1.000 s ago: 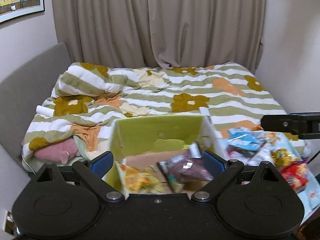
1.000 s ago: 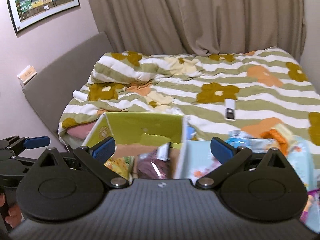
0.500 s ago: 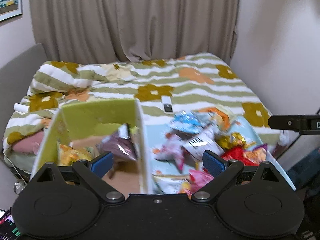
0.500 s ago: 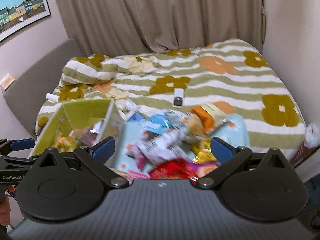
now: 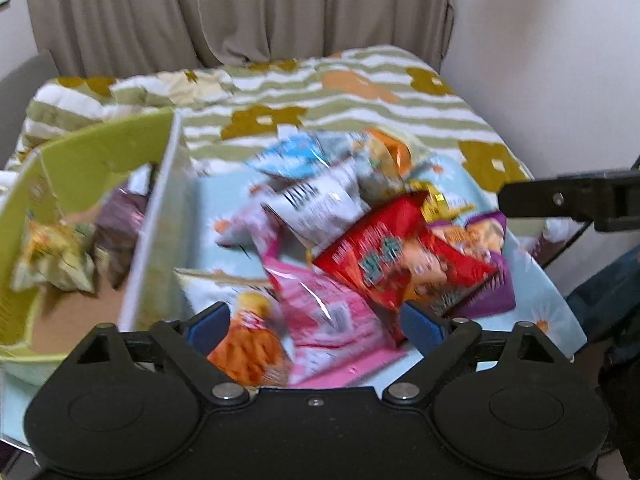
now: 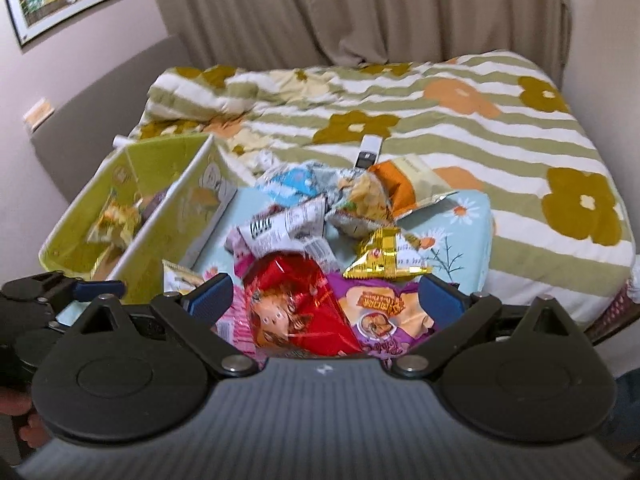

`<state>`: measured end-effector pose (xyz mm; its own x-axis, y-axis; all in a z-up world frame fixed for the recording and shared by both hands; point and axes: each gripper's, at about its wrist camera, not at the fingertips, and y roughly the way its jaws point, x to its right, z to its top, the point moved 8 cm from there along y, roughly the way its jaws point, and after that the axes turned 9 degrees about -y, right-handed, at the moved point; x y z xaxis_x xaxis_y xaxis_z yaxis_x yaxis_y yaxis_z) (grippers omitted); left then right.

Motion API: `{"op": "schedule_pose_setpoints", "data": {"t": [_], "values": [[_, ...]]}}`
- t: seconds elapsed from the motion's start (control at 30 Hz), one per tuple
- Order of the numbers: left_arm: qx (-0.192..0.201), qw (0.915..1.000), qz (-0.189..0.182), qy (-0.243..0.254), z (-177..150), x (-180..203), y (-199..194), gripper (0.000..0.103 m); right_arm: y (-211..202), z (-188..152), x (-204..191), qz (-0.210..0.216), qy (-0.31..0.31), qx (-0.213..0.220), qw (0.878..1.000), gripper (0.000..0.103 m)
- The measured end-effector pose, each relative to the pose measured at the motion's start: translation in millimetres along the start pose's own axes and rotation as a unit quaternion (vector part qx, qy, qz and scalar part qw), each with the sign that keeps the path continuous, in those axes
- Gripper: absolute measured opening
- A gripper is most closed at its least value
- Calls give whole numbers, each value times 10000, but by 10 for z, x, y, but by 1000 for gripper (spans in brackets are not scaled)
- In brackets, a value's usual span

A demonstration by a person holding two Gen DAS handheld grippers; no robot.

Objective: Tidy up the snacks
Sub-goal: 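Move both tools back over the snack pile, then grasp pink striped bag with left tool while right tool grasps red bag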

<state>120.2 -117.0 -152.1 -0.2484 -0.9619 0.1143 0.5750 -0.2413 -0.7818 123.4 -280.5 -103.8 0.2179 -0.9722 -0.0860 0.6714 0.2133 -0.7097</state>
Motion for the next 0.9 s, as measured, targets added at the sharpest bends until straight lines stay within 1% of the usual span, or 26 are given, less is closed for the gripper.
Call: {"op": "schedule_pose_setpoints", "data": {"t": [0.17,0.27,0.37,0.57,0.67,0.9], "values": [[-208,9997,-145,-70,-96,93,321,89,227,-92,52,285,-78,-175,9994,103],[-292,9995,-79,-44,-143,127,508,84,369,-145,46,461,-85,-321,9984,103],[-420,9991,-47,-32,-193,145,652,79,472,-170,13,533,-219,-389,9976,103],[-559,9984,11,-34,-292,144,788,78,636,-225,-79,533,-483,-505,9961,103],[-607,9981,-30,-132,-311,100,829,73,705,-251,-118,536,-550,-546,9956,103],[-616,9979,-103,-190,-315,76,876,68,897,-289,-204,586,-727,-679,9933,103]]}}
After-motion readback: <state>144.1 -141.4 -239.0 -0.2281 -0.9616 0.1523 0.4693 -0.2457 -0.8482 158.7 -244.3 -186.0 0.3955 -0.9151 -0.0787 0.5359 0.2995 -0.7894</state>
